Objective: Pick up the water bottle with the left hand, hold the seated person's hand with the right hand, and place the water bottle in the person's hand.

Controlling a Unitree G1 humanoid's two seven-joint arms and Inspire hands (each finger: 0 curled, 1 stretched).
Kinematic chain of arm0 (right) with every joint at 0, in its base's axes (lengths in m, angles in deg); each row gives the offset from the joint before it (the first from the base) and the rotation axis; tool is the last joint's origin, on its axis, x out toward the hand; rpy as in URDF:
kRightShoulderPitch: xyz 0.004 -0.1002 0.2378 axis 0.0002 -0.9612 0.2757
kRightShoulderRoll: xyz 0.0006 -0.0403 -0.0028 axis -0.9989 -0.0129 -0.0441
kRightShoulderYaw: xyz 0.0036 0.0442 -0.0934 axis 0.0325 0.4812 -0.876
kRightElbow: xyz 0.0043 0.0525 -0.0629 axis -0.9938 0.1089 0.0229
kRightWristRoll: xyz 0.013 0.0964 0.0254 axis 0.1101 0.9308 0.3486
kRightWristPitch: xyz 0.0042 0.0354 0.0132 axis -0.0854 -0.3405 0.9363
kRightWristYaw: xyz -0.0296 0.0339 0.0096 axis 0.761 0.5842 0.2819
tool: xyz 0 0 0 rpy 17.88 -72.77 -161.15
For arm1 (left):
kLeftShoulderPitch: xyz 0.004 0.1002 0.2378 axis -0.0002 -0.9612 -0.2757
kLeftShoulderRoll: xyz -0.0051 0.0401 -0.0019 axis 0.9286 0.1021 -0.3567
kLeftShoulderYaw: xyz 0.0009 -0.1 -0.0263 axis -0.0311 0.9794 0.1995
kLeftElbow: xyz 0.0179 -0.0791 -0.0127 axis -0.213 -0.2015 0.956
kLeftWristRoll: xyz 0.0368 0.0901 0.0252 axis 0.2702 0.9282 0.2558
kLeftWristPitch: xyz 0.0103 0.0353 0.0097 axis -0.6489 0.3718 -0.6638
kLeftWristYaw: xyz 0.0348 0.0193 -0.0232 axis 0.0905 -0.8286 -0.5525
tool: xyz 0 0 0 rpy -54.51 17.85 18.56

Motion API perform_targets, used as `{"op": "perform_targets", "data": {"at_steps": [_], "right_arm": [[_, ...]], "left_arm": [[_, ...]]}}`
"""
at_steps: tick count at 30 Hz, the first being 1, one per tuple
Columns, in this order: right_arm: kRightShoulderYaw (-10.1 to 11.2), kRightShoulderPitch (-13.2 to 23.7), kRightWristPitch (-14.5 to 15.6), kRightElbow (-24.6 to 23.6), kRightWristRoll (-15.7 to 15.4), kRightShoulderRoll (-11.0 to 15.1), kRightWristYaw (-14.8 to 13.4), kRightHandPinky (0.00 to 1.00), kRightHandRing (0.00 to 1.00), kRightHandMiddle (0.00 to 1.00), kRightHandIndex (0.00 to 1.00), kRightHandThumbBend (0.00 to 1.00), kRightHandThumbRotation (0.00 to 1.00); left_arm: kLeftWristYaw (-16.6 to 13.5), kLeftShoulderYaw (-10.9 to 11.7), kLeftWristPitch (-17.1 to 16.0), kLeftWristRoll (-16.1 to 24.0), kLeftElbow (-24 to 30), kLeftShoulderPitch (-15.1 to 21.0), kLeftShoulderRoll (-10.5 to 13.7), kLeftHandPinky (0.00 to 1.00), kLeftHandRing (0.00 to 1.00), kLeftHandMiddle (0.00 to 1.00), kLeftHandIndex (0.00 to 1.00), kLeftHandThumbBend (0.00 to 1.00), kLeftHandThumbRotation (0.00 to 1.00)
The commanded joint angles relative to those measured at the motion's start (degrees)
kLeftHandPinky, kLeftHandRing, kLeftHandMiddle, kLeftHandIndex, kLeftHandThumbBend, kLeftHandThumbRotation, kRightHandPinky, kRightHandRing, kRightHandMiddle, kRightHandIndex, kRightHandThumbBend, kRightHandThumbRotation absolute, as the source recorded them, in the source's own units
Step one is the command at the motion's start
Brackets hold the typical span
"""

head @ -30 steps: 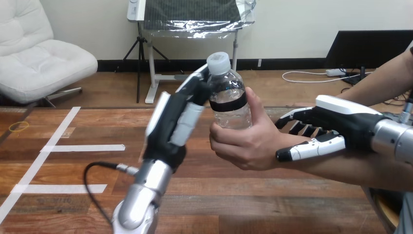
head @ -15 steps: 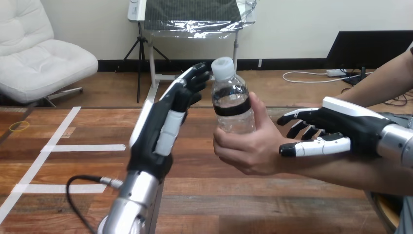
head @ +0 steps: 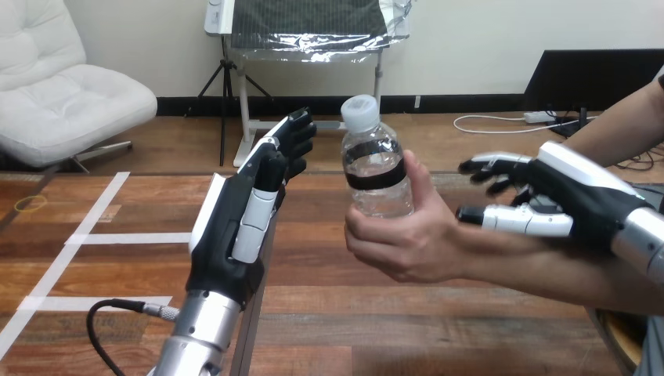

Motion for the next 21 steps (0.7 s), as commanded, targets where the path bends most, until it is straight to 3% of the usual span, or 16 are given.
{"op": "perform_targets", "data": {"at_steps": [1, 11, 18, 21], "right_arm": [[3.12, -1.3, -1.31, -2.2, 2.14, -3.99, -4.65, 0.7, 0.85, 0.89, 0.9, 0.92, 0.99], [5.79, -3.32, -6.75, -4.7, 5.51, -8.8, -10.63, 0.73, 0.86, 0.9, 0.9, 0.83, 1.0], [7.27, -5.01, -9.06, -7.49, 10.08, -12.15, -11.9, 0.75, 0.87, 0.9, 0.9, 0.83, 1.0], [7.65, -6.75, -8.62, -11.2, 11.51, -13.62, -12.63, 0.76, 0.88, 0.9, 0.9, 0.85, 1.0]], "left_arm": [[0.49, 0.59, -0.04, -1.5, 4.9, -0.21, 0.85, 0.93, 0.92, 0.9, 0.88, 0.87, 0.99], [1.37, 1.15, -0.35, -3.11, 8.47, -3.02, 2.02, 0.96, 0.91, 0.89, 0.87, 0.86, 0.99], [1.42, 1.84, -1.02, -3.55, 10.41, -4.72, 2.49, 0.92, 0.88, 0.86, 0.85, 0.85, 0.98], [1.5, 2.4, -2.07, -3.77, 11.22, -5.71, 2.67, 0.9, 0.87, 0.85, 0.85, 0.85, 0.97]]}}
